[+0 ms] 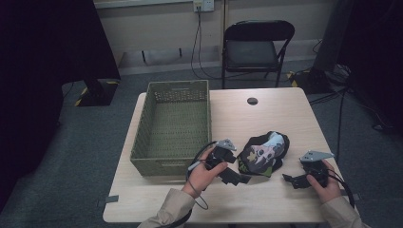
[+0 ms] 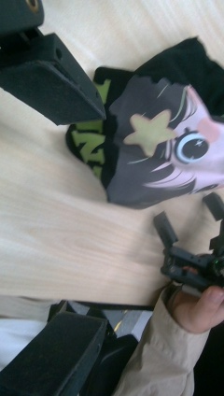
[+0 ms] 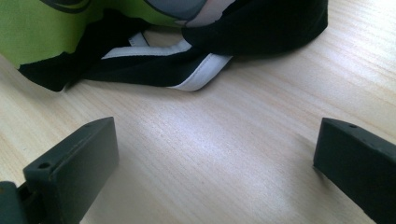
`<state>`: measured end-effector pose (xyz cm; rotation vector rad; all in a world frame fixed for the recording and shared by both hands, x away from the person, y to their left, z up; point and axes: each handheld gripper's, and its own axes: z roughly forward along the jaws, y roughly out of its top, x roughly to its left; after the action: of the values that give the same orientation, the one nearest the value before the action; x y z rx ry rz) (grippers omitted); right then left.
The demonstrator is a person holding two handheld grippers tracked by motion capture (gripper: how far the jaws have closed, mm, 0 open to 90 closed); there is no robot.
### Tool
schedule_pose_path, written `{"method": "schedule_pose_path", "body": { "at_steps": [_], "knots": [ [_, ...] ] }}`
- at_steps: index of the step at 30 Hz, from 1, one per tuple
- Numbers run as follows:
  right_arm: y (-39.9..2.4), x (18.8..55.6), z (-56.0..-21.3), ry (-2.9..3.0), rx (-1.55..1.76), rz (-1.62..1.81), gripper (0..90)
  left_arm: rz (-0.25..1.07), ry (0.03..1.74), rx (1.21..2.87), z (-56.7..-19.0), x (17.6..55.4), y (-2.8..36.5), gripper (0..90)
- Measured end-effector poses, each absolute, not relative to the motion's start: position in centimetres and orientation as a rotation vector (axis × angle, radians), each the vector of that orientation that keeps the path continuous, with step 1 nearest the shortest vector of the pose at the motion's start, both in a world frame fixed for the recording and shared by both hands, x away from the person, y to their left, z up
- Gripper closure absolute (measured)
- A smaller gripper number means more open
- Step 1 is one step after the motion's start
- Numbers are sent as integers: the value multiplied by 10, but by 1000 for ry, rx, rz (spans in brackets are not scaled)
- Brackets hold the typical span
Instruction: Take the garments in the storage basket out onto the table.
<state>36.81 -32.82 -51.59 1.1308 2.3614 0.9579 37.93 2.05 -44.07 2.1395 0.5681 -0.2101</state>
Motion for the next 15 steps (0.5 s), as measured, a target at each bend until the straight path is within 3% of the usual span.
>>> {"method": "schedule_pose_path", "body": {
  "at_steps": [15],
  "knots": [
    [-328,368,-516,2361,1131,958,0,-230,501,2155,-447,368,31,35]
  ]
}}
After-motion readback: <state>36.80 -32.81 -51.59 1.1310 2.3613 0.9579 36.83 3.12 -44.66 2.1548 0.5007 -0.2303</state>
